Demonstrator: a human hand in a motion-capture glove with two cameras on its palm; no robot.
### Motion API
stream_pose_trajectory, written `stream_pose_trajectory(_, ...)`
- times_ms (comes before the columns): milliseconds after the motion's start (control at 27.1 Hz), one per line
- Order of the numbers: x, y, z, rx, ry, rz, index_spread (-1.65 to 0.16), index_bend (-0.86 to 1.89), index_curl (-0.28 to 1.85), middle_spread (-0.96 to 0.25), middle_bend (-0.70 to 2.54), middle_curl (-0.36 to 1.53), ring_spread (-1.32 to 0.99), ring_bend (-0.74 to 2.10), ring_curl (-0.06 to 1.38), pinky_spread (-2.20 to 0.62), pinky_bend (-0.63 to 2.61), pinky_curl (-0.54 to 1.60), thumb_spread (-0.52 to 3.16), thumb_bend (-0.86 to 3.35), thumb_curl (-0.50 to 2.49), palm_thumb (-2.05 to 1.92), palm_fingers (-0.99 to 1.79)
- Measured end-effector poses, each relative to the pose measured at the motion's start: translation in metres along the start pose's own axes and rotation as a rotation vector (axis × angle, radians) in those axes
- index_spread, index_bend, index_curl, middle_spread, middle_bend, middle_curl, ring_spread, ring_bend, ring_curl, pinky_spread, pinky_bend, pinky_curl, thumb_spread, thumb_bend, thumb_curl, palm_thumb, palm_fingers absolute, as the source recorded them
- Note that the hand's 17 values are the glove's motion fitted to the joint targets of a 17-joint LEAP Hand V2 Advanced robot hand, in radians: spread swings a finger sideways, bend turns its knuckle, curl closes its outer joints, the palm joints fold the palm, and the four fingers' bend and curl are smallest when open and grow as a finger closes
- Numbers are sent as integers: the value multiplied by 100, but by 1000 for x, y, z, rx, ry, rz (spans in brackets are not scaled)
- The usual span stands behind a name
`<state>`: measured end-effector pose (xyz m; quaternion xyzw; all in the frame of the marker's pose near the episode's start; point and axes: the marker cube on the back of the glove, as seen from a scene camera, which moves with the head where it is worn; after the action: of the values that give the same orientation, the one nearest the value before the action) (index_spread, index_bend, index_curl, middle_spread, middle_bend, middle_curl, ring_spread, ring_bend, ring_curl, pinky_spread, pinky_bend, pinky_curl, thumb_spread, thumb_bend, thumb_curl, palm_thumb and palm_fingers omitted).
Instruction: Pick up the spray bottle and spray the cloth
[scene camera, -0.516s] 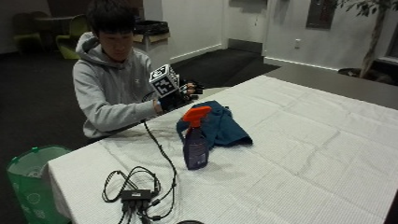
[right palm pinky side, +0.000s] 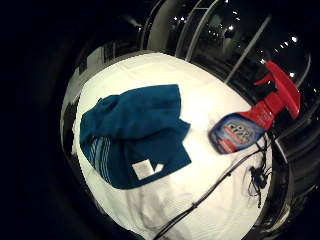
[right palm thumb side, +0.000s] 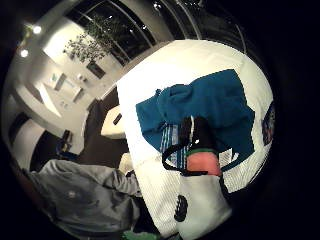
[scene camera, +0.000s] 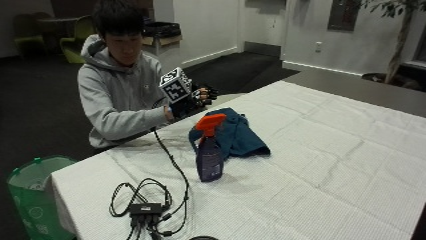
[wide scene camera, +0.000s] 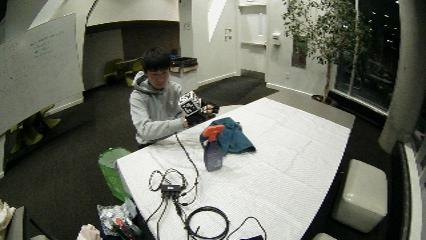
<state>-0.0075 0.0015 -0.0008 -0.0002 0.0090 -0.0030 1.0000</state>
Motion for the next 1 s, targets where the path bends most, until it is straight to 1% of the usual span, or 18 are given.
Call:
stream_pose_trajectory(258,-1,1,-5,25,-8,-7,-34,17,24,-5,19,21,-1,28,19,22,36,23,84,25,33,74,37)
stream_pose_trajectory(442,3,9,-16,87,-19,-14,-35,8,22,-5,19,24,-1,31,22,22,40,27,88,20,36,75,31)
stream_pose_trajectory(590,13,20,-28,141,-2,-6,-36,9,21,-7,17,25,-2,34,24,23,45,29,91,15,38,74,25)
stream_pose_trajectory(774,31,39,-47,238,33,34,-37,10,20,-8,18,25,-2,36,25,23,49,31,94,9,38,71,19)
stream_pose_trajectory(995,72,63,-67,331,35,129,-38,12,20,-9,19,27,-2,39,26,23,50,32,97,3,39,70,18)
